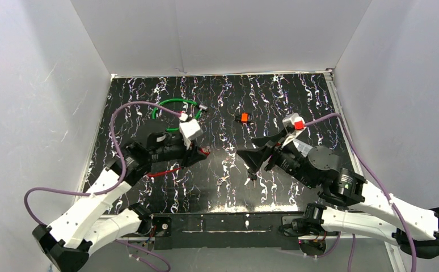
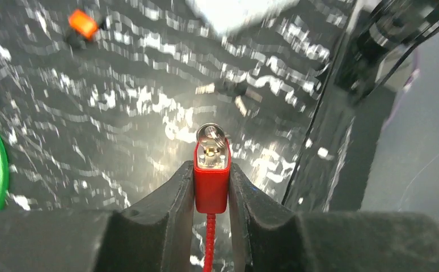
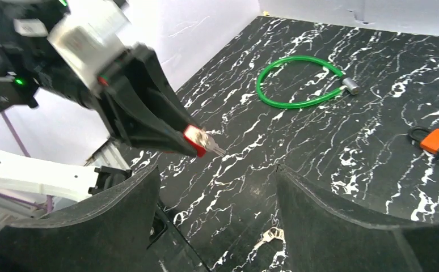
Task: Unlock with the key
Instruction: Place the lock at the center of the board.
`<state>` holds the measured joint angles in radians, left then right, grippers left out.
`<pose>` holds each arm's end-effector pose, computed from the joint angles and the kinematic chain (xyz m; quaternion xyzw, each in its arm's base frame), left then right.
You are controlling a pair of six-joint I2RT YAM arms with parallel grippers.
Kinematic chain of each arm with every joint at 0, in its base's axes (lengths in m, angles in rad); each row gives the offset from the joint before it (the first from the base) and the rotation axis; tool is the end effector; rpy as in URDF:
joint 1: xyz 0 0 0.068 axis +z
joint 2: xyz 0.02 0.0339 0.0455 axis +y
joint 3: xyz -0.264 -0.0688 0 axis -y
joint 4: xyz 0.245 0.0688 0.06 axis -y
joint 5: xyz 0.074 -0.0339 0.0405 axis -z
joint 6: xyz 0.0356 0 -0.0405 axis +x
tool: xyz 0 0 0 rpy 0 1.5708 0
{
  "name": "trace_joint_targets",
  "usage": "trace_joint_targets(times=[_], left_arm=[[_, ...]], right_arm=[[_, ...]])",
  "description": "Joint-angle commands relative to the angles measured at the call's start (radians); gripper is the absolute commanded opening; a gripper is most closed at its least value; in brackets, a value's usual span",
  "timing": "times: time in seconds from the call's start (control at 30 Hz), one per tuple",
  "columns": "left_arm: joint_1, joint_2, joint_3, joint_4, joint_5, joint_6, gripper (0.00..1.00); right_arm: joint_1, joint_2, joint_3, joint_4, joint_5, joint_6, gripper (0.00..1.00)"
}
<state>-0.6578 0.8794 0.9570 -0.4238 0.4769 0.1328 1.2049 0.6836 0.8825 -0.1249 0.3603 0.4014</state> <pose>0.1409 -0.1295 0.3598 0.4315 0.6816 -0.3316 0.4892 0.0656 0.1362 0.3954 -0.1409 0.6675 0.4341 0.5884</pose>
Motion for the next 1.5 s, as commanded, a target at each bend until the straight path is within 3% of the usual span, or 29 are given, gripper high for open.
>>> trace_joint_targets(times=[0.0,0.17,0.4,0.87,1.13,1.27,1.33,1.47], left_arm=[[0.01,0.014,-0.063,-0.048,-0.12,0.121,0.0],[0.028,0.042,-0.102,-0.1,-0.225,0.185,0.0],[0.098,0.059,-0.186,-0.096,-0.221,0.252,0.0],[0.116,0.271,-0.342,0.147,-0.291,0.425,0.0],[0.116,0.297,-0.365,0.119,-0.194,0.389,0.41],[0.116,0.28,-0.354,0.084,-0.134,0.39,0.75],[0.117,0.265,-0.331,0.048,-0.13,0.379,0.82],[0.122,0.183,-0.253,-0.055,-0.123,0.355,0.84]], right_arm=[[0.002,-0.023,0.005,-0.082,0.074,0.043,0.81],[0.001,-0.034,-0.019,-0.086,0.09,0.053,0.8],[-0.001,0.015,0.003,-0.135,0.11,0.054,0.8],[-0.001,0.117,0.004,-0.23,0.084,0.137,0.78],[-0.001,0.129,-0.021,-0.249,0.102,0.147,0.78],[-0.001,0.162,-0.025,-0.255,0.095,0.141,0.78],[-0.001,0.185,-0.025,-0.255,0.084,0.136,0.78],[-0.002,0.264,-0.025,-0.222,0.037,0.104,0.78]])
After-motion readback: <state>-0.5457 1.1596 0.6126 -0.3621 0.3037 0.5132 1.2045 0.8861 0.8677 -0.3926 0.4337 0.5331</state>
